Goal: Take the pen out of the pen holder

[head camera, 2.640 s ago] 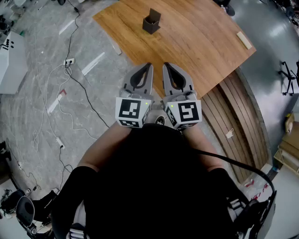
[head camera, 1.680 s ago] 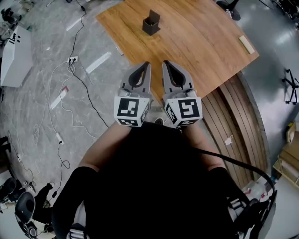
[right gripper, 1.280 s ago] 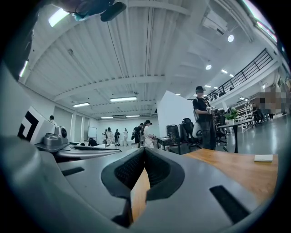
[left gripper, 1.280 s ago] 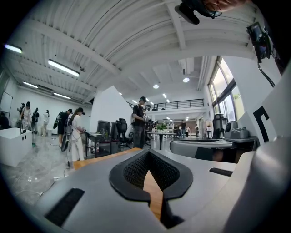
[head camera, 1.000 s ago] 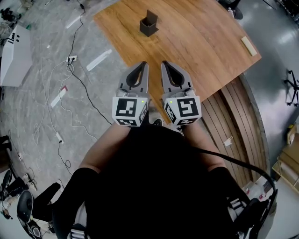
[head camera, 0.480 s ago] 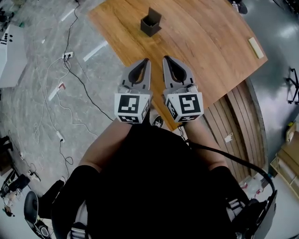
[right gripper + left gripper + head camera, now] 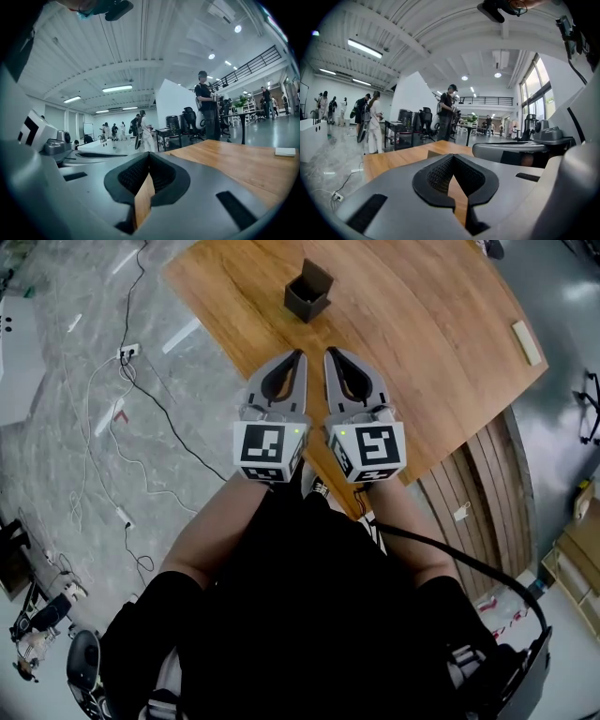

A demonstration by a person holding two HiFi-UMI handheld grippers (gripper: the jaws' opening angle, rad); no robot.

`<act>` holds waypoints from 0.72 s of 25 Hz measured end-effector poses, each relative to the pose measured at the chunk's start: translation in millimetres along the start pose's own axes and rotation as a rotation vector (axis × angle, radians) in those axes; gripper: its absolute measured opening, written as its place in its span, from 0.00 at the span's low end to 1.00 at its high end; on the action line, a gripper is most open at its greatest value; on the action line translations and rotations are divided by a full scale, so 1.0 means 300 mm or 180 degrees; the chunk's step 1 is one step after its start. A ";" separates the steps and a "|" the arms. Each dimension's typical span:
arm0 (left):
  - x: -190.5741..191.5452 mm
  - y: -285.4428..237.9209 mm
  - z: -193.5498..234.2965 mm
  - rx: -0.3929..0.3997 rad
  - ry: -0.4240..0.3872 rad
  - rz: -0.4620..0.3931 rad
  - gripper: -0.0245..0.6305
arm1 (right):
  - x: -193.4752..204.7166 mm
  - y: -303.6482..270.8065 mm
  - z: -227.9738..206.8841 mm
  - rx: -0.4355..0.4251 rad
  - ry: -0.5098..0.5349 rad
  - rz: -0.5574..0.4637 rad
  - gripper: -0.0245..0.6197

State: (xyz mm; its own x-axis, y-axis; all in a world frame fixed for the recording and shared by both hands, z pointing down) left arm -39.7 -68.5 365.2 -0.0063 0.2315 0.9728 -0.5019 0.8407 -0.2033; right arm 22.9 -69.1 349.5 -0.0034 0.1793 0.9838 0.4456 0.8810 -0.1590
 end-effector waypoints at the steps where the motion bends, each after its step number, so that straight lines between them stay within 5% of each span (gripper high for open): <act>1: 0.007 -0.018 0.017 0.0013 0.0004 0.0017 0.04 | 0.010 -0.025 -0.004 0.0012 -0.0004 0.0024 0.06; 18: 0.146 -0.301 0.225 0.0210 0.0074 0.0376 0.04 | 0.211 -0.365 -0.129 0.0210 -0.0105 0.0541 0.06</act>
State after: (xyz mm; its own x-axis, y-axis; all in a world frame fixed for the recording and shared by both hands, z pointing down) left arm -53.0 -167.3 433.7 -0.0490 0.3389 0.9395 -0.5547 0.7731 -0.3078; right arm 8.6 -171.1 432.3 0.0371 0.3412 0.9393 0.3826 0.8635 -0.3288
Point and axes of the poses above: the fingertips, and each gripper's own axes: y backward along the fingers, z to its left, x out of its underside, the point moved 2 cm from there along y, backward along the fingers, and after that the axes turned 3 degrees about x, right-handed, at the moved point
